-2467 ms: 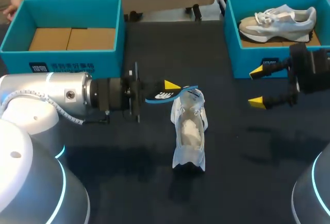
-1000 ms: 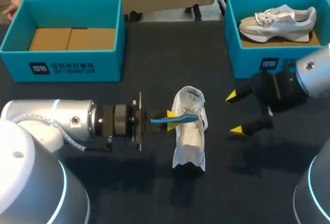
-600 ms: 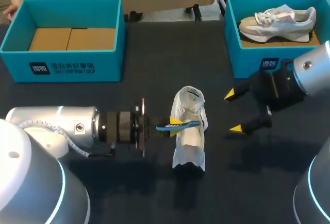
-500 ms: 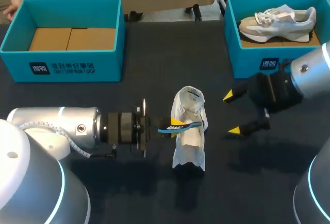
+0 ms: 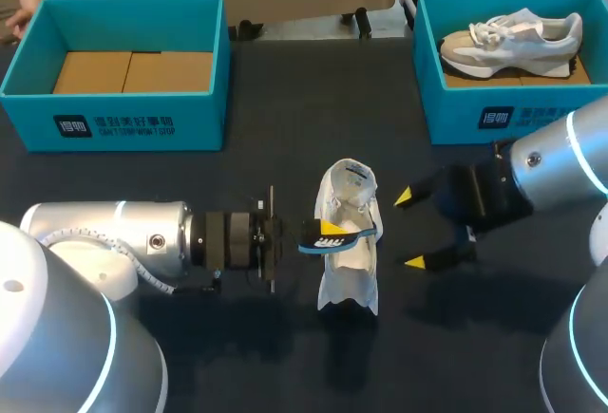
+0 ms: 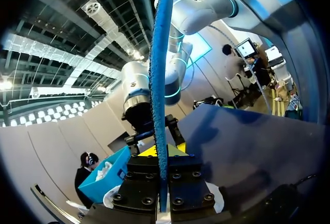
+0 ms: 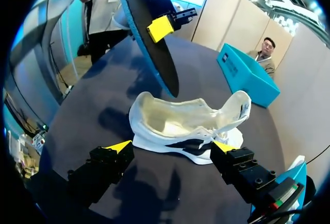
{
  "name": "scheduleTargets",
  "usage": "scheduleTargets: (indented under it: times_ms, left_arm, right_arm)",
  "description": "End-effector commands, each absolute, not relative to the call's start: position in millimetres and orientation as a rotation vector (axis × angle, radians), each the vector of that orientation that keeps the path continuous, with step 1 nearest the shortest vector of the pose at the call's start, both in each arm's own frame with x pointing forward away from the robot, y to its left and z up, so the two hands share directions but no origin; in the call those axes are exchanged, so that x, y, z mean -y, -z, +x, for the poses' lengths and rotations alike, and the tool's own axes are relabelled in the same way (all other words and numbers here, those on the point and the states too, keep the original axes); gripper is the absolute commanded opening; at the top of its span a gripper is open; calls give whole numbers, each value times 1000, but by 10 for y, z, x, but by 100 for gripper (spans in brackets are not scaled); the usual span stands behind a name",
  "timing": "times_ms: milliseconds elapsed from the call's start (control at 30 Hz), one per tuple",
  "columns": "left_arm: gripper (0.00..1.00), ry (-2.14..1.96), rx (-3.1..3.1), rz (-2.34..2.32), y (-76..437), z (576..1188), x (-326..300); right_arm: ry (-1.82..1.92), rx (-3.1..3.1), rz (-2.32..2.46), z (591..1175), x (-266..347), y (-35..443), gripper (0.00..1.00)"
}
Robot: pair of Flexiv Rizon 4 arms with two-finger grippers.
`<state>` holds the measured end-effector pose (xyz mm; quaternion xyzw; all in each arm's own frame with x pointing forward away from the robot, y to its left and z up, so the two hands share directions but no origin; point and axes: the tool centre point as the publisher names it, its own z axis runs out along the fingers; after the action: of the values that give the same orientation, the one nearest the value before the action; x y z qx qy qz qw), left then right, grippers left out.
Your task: Take the shoe out of the shoebox, open the shoe tongue, remove and reinsert the insole, then place the shoe into the shoebox
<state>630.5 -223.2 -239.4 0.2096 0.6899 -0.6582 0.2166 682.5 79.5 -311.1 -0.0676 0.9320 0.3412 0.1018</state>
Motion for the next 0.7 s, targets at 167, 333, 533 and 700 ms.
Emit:
scheduleTargets:
  times_ms: [167, 333, 533, 700]
  left_arm:
    - [0, 1805, -1913, 573, 2394, 6292, 2244]
    - [0, 1805, -1913, 573, 2394, 6292, 2244]
    - [0, 1804, -1921, 578, 2397, 6298, 2244]
    - [0, 1801, -1932, 582, 2444, 6358, 2217]
  right_arm:
    - [-1020, -2747, -154, 6834, -859, 3214, 100]
    - [-1020, -2747, -154, 6834, -859, 3214, 100]
    - [-1020, -2747, -154, 6834, -859, 3214, 100]
    - [-1020, -2747, -154, 6834, -859, 3214, 100]
